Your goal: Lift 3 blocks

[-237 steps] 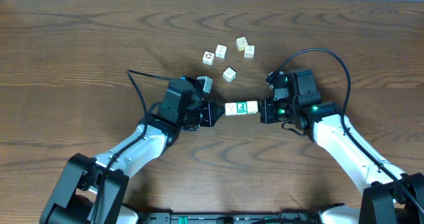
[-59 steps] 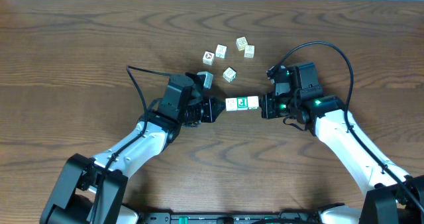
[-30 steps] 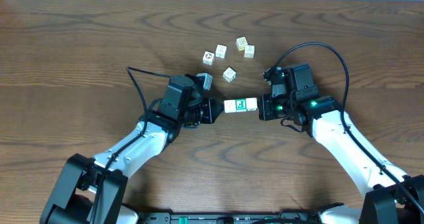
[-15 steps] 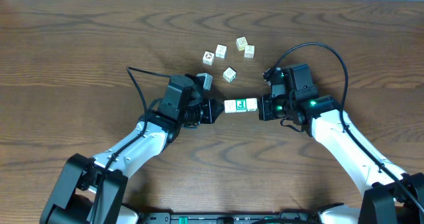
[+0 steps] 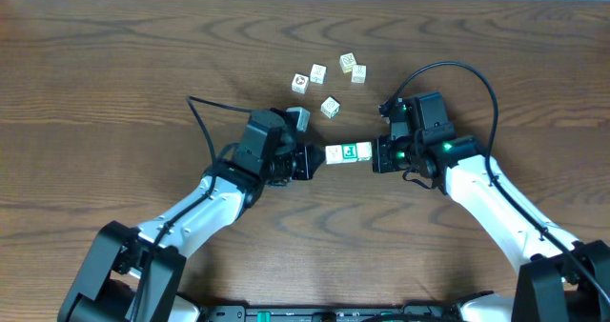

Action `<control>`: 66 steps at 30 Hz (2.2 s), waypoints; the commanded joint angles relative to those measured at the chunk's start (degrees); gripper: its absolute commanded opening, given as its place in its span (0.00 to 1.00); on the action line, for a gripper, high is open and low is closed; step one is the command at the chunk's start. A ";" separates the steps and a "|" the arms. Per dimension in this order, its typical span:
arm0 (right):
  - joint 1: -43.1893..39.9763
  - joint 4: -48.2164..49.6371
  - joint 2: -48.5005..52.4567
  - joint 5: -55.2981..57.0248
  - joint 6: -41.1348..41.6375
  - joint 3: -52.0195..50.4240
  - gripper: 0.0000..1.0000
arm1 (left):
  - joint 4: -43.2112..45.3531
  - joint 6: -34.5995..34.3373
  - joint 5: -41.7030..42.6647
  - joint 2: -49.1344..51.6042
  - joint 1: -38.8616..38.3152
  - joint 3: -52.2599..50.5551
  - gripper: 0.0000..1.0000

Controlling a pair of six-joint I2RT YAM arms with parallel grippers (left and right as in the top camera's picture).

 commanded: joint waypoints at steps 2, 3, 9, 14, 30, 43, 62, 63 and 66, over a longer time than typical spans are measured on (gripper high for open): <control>3.56 0.61 0.20 -12.00 0.68 1.49 0.01 | 1.55 0.57 4.22 0.07 -2.62 3.26 0.07; 3.56 0.61 0.20 -12.00 0.68 1.49 0.01 | 1.55 0.57 4.20 0.07 -2.62 3.26 0.08; 3.56 0.59 0.20 -12.00 0.70 1.49 0.01 | 1.53 0.57 4.17 0.55 -2.62 3.19 0.07; 3.54 0.59 0.20 -12.00 0.68 1.49 0.01 | 1.53 0.50 4.22 1.77 -2.62 3.19 0.07; 3.63 0.55 0.22 -11.98 0.68 1.33 0.01 | 1.53 0.35 3.54 2.69 -2.60 3.15 0.07; 3.65 0.61 2.97 -12.00 0.68 1.31 0.01 | 1.11 0.33 3.17 4.66 -2.62 2.67 0.07; 3.67 1.60 5.57 -11.96 0.63 1.25 0.01 | 1.14 0.35 2.93 6.58 -2.64 2.38 0.07; 3.67 1.60 5.57 -11.93 0.61 1.22 0.01 | 1.14 0.35 2.95 7.02 -2.64 2.38 0.07; 3.67 1.62 5.60 -11.61 0.44 1.18 0.01 | 1.14 0.33 2.97 8.00 -2.64 2.38 0.07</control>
